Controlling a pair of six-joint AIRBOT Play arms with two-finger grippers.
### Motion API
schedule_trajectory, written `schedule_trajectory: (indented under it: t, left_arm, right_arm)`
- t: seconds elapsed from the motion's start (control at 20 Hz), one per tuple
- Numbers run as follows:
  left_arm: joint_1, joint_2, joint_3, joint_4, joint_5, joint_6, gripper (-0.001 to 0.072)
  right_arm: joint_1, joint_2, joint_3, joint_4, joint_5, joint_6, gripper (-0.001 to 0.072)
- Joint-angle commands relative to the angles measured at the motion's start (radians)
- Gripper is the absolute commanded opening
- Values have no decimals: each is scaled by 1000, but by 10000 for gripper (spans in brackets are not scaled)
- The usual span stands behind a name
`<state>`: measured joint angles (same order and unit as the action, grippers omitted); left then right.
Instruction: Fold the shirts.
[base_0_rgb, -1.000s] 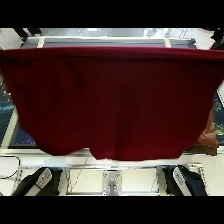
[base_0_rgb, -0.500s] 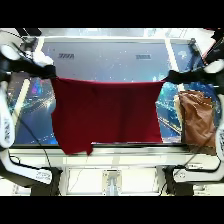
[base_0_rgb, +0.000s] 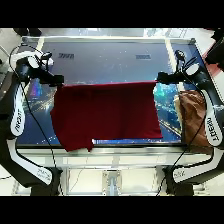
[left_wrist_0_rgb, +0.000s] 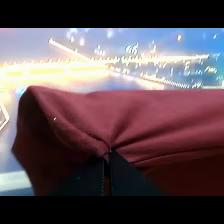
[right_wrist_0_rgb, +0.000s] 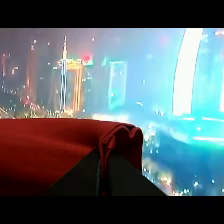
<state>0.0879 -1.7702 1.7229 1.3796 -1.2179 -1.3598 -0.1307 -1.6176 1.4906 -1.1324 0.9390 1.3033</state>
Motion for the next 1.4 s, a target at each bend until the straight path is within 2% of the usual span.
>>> schedule_trajectory:
  t: [0.0,0.15,0.4,0.75,0.8,0.85,0.9,0.95,1.05,1.15,1.25,1.35]
  left_arm:
    - [2,63,-29,71,-90,-3,14]
    - [-6,107,-160,71,-96,-10,14]
    - [-16,111,-344,68,-64,-14,14]
    - [-16,110,-364,68,-90,-14,15]
    - [-16,110,-364,68,-115,-17,28]
    - [-15,112,-364,68,-146,-17,136]
    - [-13,121,-364,68,-176,-17,419]
    - [-10,143,-364,66,-200,-17,664]
    - [5,233,-364,41,-208,-13,681]
    - [34,372,-394,-7,-194,14,680]
    - [85,546,-519,-32,-169,11,680]
    - [157,722,-739,-88,-159,-47,673]
  right_arm:
    - [0,72,-6,-145,177,5,8]
    - [0,115,-127,-170,183,8,8]
    - [1,105,-347,-93,1,14,8]
    - [36,58,-373,-69,-67,12,12]
    - [45,59,-373,-68,-66,12,54]
    - [50,61,-373,-65,-50,13,212]
    - [50,67,-368,-67,-10,13,411]
    - [49,79,-355,-89,50,13,440]
    - [42,141,-321,-225,198,18,440]
    - [10,251,-318,-382,286,37,440]
    - [-62,360,-318,-402,298,51,439]
    - [-124,443,-318,-335,290,50,440]
